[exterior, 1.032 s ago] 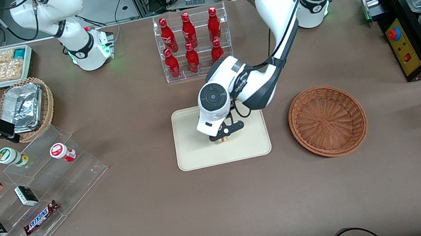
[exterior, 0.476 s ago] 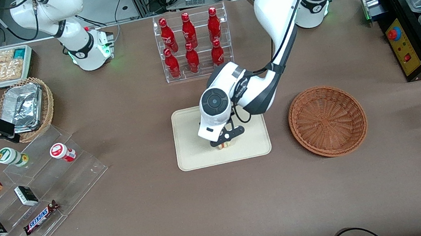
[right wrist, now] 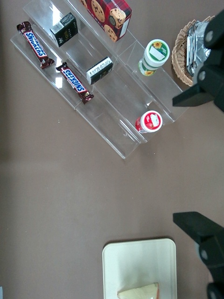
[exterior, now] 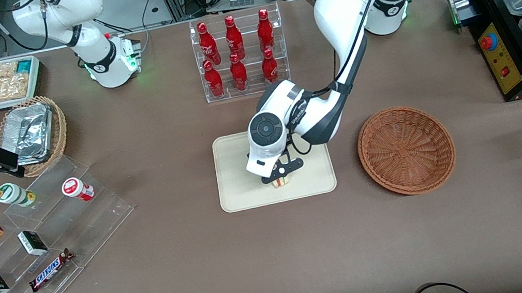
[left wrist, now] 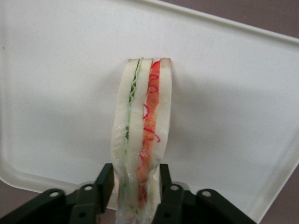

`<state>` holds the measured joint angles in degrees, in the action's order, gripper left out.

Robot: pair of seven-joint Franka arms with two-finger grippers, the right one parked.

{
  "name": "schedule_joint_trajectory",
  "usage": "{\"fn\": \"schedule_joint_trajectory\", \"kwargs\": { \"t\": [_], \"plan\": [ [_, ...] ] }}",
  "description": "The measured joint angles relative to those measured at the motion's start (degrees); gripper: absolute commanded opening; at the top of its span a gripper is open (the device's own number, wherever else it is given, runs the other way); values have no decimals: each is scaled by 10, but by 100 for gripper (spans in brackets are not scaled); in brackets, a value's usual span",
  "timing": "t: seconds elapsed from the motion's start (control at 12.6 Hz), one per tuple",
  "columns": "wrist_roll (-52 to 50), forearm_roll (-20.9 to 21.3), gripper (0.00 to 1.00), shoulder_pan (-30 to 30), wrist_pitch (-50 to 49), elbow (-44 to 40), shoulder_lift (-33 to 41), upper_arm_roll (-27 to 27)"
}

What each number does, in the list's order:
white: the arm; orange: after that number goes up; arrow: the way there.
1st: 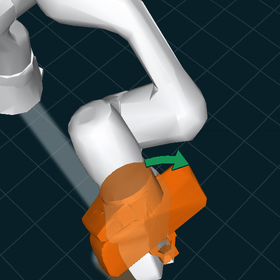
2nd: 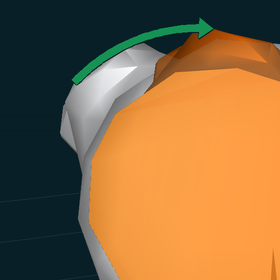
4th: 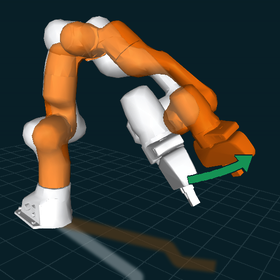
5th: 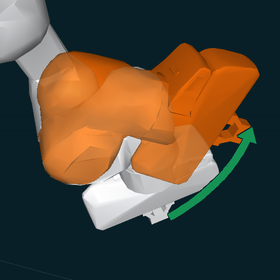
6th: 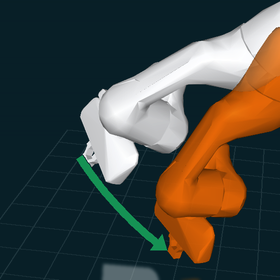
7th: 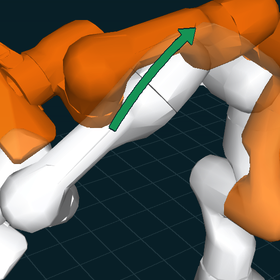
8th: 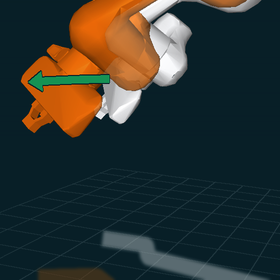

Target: Place sandwich from basket to tray

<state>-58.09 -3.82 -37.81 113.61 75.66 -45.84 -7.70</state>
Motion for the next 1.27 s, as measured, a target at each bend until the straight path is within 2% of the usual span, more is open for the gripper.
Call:
{"fn": "schedule_joint_trajectory", "kwargs": {
  "t": [0.24, 0.71, 0.95, 1.11, 1.27],
  "plan": [
    [0, 0, 100, 0, -13, -18, 15, 0],
    [12, 5, 100, 11, -113, -25, 115, 15],
    [55, 5, 100, 43, -182, -23, 146, 31],
    [89, 5, 100, 85, -236, -20, 166, 36],
    [165, 5, 100, 134, -277, -2, 194, 38]
  ]
}}
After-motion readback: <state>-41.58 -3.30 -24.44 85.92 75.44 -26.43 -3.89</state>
